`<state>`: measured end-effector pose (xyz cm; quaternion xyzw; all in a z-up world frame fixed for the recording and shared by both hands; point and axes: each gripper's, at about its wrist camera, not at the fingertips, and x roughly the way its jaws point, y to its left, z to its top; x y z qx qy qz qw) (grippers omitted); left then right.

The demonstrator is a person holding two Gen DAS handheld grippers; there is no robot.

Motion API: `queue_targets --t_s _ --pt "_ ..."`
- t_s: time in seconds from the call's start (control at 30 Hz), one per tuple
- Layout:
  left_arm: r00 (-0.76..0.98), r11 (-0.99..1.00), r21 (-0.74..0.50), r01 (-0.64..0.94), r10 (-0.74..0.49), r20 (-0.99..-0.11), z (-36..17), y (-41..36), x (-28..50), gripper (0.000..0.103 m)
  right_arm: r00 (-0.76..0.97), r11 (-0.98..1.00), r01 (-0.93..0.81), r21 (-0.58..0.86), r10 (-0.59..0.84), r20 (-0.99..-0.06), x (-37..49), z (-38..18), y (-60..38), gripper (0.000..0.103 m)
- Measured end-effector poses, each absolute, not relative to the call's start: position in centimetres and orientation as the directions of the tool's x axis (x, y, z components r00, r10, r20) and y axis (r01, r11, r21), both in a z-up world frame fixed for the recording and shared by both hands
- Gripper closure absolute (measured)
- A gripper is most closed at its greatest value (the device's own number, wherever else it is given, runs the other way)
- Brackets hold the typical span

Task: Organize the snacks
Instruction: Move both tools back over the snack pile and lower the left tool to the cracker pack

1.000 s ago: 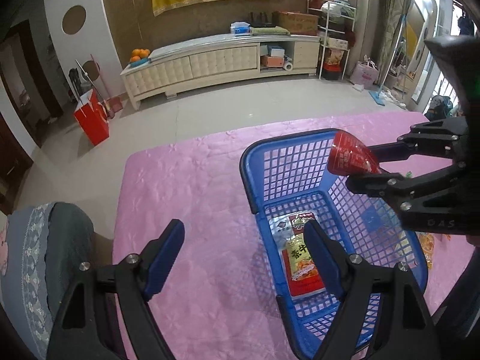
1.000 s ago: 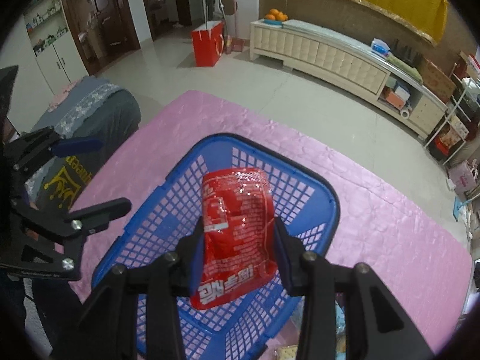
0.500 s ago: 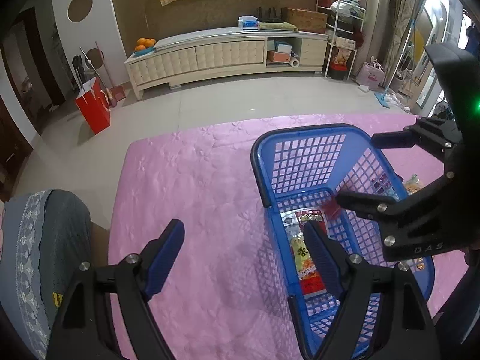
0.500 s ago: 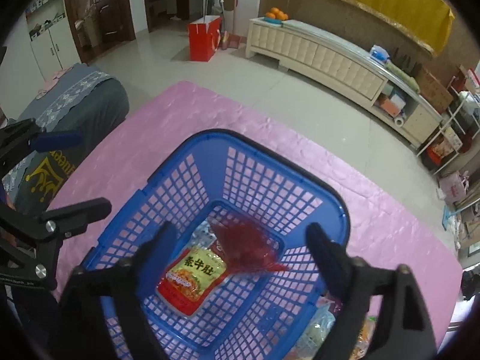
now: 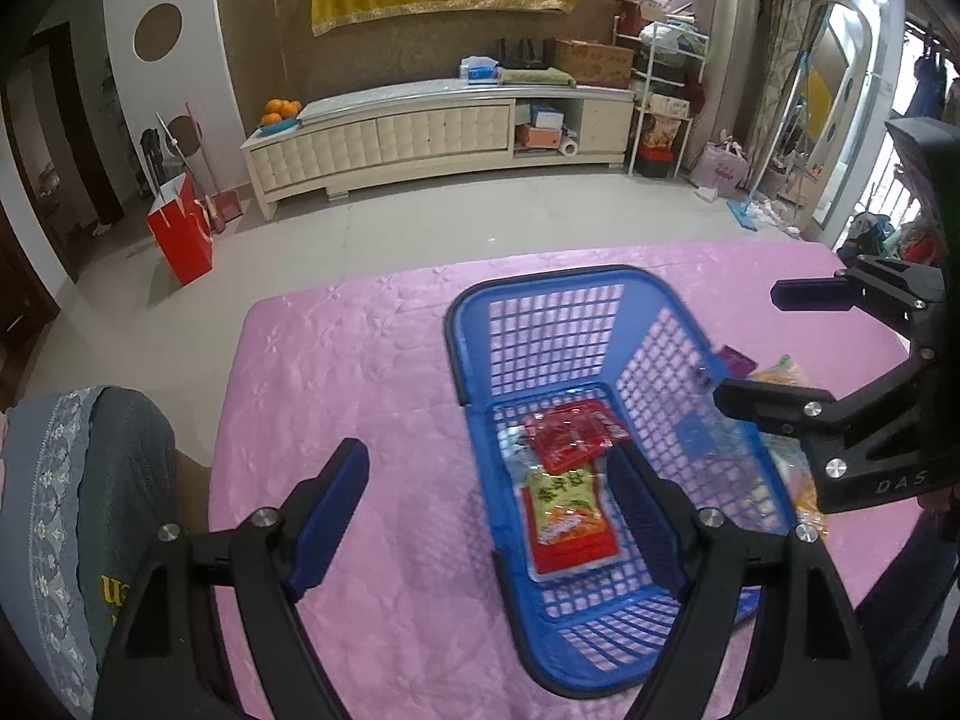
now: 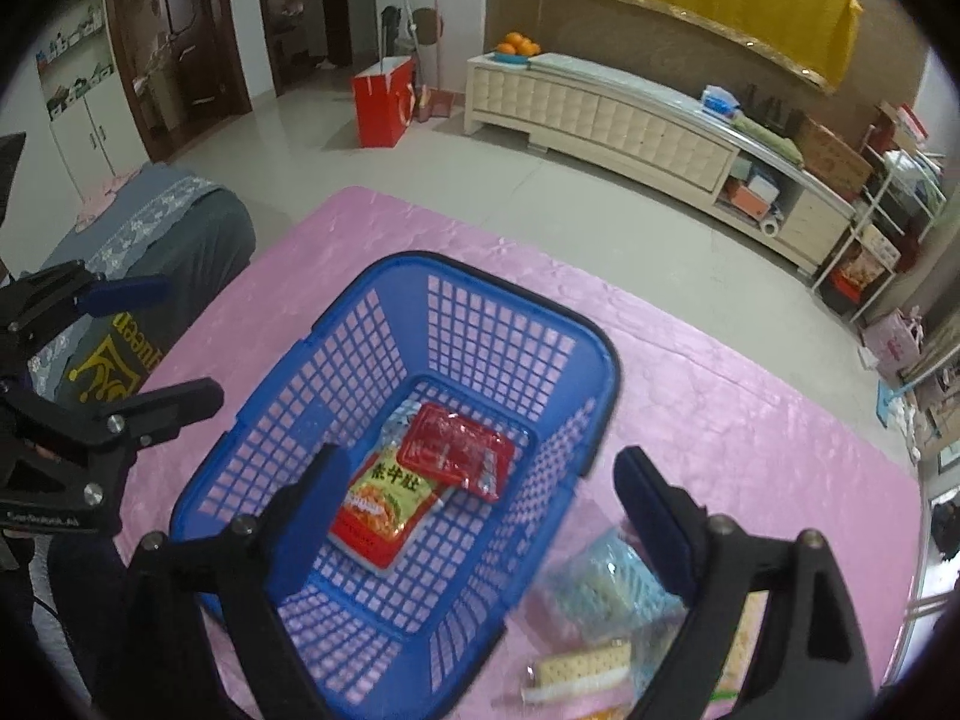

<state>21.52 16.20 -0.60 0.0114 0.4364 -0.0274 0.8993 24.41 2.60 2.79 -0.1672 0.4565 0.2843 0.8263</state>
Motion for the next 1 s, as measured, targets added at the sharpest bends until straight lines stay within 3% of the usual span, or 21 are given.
queue_targets --t_s 0.63,1.0 --pt "0.685 0.990 0.043 0.133 -0.061 -0.726 4.2 6.7 17.2 0.023 0.527 0.847 -0.531 -0.034 0.299 -0.795 18.6 7.4 -8.1 0.011" --pt "0.651 0.965 0.049 0.258 -0.136 -0.747 2.8 -1.2 18.0 0.023 0.543 0.896 -0.442 -0.033 0.238 -0.805 17.6 6.2 -15.3 0.011"
